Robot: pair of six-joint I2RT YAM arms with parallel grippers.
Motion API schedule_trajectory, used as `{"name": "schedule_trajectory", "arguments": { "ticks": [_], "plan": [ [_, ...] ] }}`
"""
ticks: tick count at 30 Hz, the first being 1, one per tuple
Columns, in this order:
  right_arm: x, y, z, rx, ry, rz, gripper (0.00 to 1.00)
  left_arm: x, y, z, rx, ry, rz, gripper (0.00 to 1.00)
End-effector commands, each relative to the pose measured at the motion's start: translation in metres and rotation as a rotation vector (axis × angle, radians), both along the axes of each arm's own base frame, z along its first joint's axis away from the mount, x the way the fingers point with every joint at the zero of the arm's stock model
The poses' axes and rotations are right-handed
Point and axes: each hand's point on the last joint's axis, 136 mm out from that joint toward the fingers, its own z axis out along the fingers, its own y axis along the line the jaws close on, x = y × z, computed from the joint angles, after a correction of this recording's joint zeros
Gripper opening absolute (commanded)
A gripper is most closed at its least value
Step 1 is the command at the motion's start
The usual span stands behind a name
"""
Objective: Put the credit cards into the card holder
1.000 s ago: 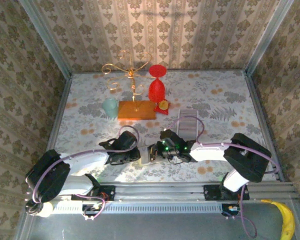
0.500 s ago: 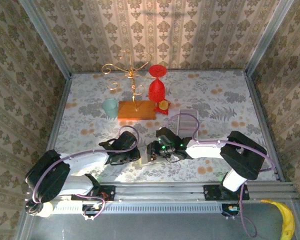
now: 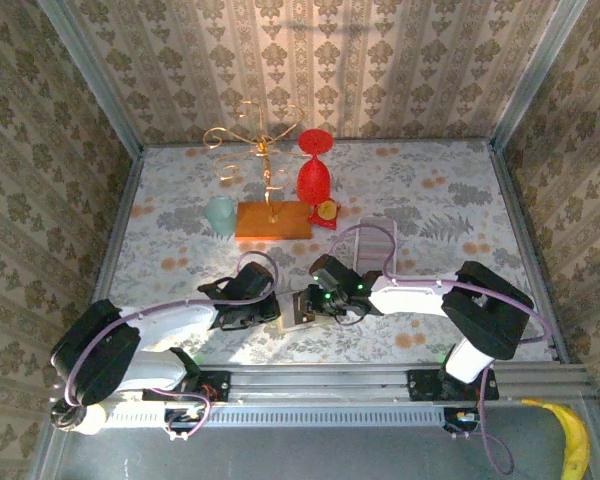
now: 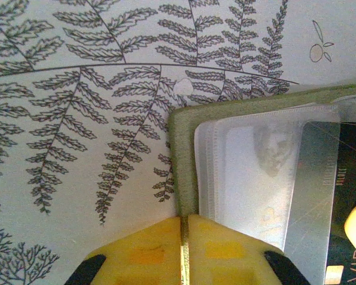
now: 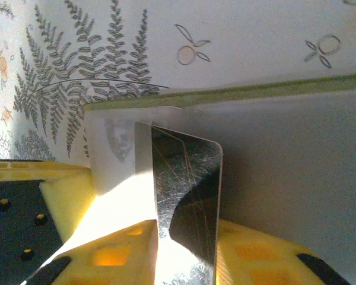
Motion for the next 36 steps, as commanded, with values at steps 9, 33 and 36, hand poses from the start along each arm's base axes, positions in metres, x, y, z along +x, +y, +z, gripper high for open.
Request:
{"name": "schedule_trajectory", "arguments": {
  "ticks": [9,33,36],
  "plan": [
    [-0.001,0.020,0.010,-0.053,-0.017,0.088,0.28,-0.018,0.007,-0.018,0.040,0.075,-0.019,0.09],
    [-0.005,0.011,0.006,-0.127,-0.026,0.066,0.41,-0.021,0.009,-0.019,0.039,0.077,-0.018,0.08],
    [-0.008,0.000,0.008,-0.143,-0.032,0.036,0.45,-0.021,0.008,-0.019,0.039,0.076,-0.021,0.08]
  ]
}}
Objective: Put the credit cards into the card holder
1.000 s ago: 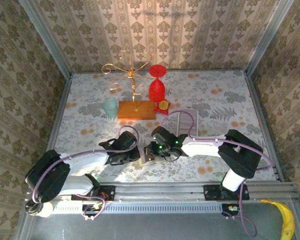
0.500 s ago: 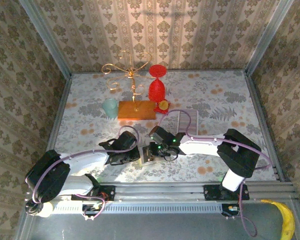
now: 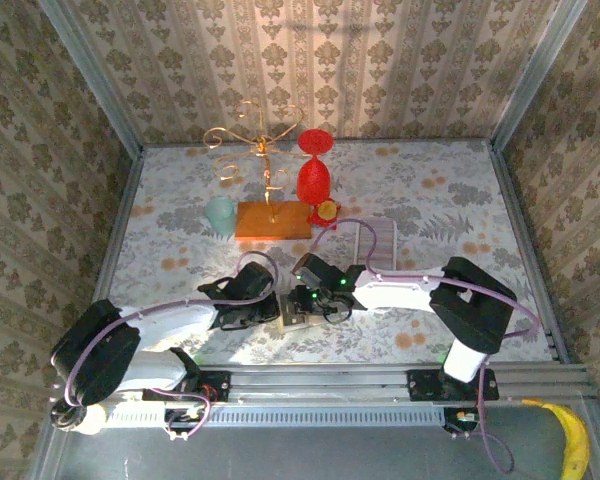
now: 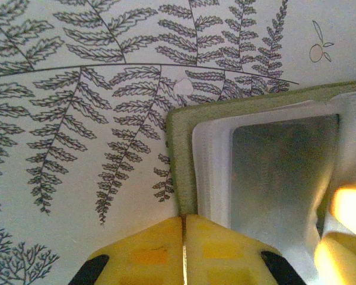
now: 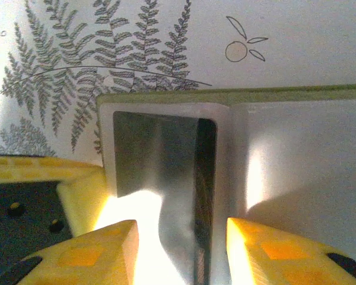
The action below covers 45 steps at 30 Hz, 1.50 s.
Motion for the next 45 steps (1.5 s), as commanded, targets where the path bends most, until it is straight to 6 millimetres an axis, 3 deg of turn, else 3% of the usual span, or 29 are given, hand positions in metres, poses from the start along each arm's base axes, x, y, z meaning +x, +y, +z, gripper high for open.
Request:
{"name": "schedule_trajectory", "arguments": {
  "ticks": [1,10,17,22,34,45],
  "plan": [
    [-0.006,-0.019,0.005,-0.049,-0.026,-0.036,0.46,-0.021,0.009,-0.019,0.040,0.076,-0.023,0.08],
    [-0.013,-0.059,0.001,-0.171,-0.063,-0.113,0.50,-0.021,0.008,-0.019,0.035,0.074,-0.026,0.09],
    [-0.014,-0.057,-0.016,-0.224,-0.025,-0.104,0.51,-0.021,0.007,-0.019,0.034,0.073,-0.024,0.09],
    [-0.014,-0.044,-0.023,-0.205,0.004,-0.086,0.51,-0.022,0.009,-0.020,0.037,0.074,-0.025,0.10],
    [-0.007,0.003,0.005,0.011,-0.037,-0.063,0.50,-0.021,0.016,-0.017,0.050,0.052,0.004,0.11],
    [-0.009,0.025,0.018,0.107,-0.050,-0.036,0.46,-0.018,0.026,-0.017,0.051,0.052,0.058,0.10]
  ]
}}
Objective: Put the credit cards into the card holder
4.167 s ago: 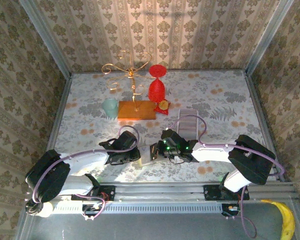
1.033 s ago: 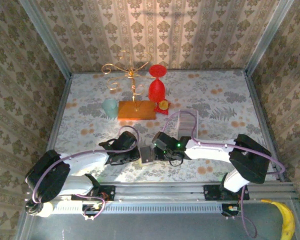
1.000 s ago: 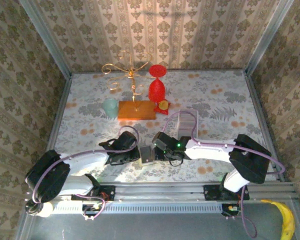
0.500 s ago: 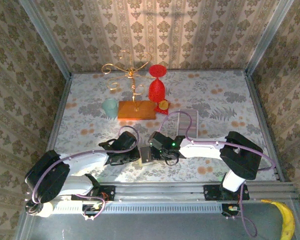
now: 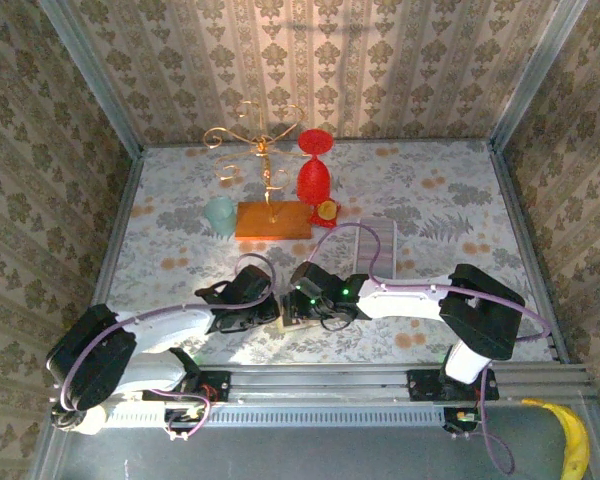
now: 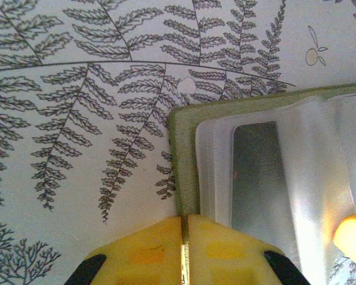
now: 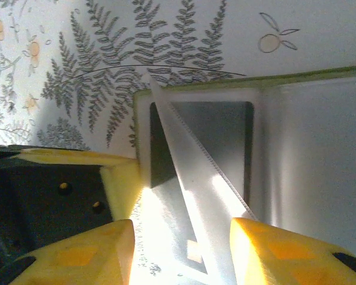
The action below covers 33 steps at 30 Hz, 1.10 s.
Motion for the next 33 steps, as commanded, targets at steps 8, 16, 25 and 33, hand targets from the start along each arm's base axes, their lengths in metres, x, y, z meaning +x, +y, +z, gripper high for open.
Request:
{"name": "schedule_trajectory", "arguments": {
  "ticks": [8,16,25,33],
  "plan": [
    [-0.003,0.022,0.006,0.067,0.007,0.020,0.44,-0.016,0.053,-0.009,0.106,0.026,0.130,0.08],
    [-0.007,0.042,0.006,0.094,0.019,0.057,0.44,-0.019,0.073,0.003,0.094,-0.021,0.193,0.09],
    [-0.010,0.070,0.008,0.133,0.023,0.098,0.43,-0.027,0.096,-0.003,0.156,0.007,0.247,0.15],
    [-0.012,0.081,0.005,0.142,0.031,0.104,0.41,-0.023,0.106,0.010,0.143,-0.035,0.300,0.43]
  ]
}}
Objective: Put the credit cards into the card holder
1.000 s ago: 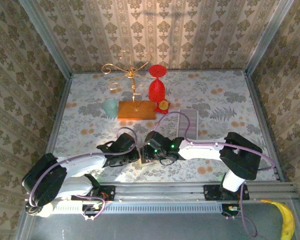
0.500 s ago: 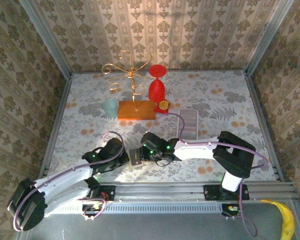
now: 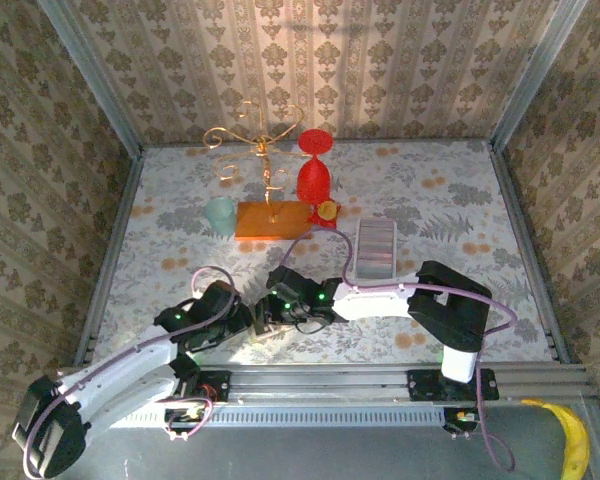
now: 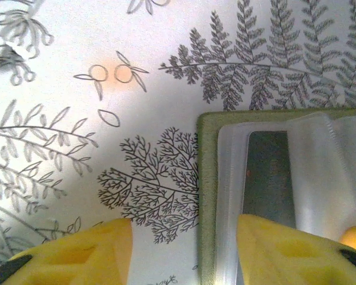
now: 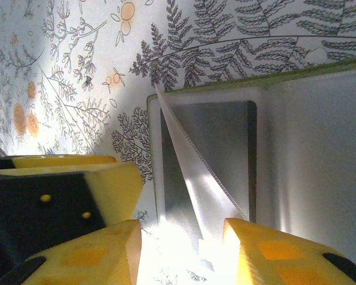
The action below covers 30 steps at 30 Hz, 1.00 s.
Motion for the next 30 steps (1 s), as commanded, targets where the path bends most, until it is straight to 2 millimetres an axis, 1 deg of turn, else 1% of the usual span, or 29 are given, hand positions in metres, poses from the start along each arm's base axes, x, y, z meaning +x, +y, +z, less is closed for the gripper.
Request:
{"name": "schedule_trajectory", "arguments": {
  "ticks": [1,3,6,9,12,14,18,21,24,27,30],
  "plan": [
    [0.001,0.011,0.003,0.026,0.005,0.001,0.41,-0.004,0.021,0.000,0.055,-0.004,0.064,0.40],
    [0.001,0.014,0.004,0.029,0.006,0.008,0.40,-0.004,0.030,0.004,0.073,-0.022,0.085,0.36],
    [-0.001,0.021,0.006,0.043,0.010,0.024,0.40,-0.006,0.048,0.008,0.135,-0.024,0.134,0.32],
    [-0.004,0.028,0.008,0.056,0.009,0.038,0.39,-0.009,0.067,0.015,0.206,-0.019,0.192,0.24],
    [-0.007,0.034,0.012,0.073,0.006,0.051,0.39,-0.004,0.081,0.031,0.258,-0.048,0.237,0.27],
    [-0.011,0.038,0.015,0.085,0.007,0.065,0.39,0.001,0.085,0.043,0.269,-0.064,0.247,0.30],
    [-0.019,0.050,0.026,0.120,-0.005,0.107,0.39,0.009,0.085,0.056,0.247,-0.053,0.250,0.32],
    [-0.024,0.058,0.035,0.132,-0.015,0.135,0.39,0.019,0.079,0.068,0.192,-0.054,0.231,0.35],
    [-0.029,0.064,0.041,0.149,-0.015,0.167,0.39,0.027,0.077,0.080,0.148,-0.047,0.232,0.39],
    [-0.037,0.072,0.057,0.176,-0.050,0.222,0.39,0.032,0.072,0.086,0.097,-0.031,0.211,0.42],
    [-0.048,0.073,0.075,0.176,-0.109,0.300,0.39,0.037,0.065,0.088,0.040,-0.013,0.188,0.43]
  ]
}}
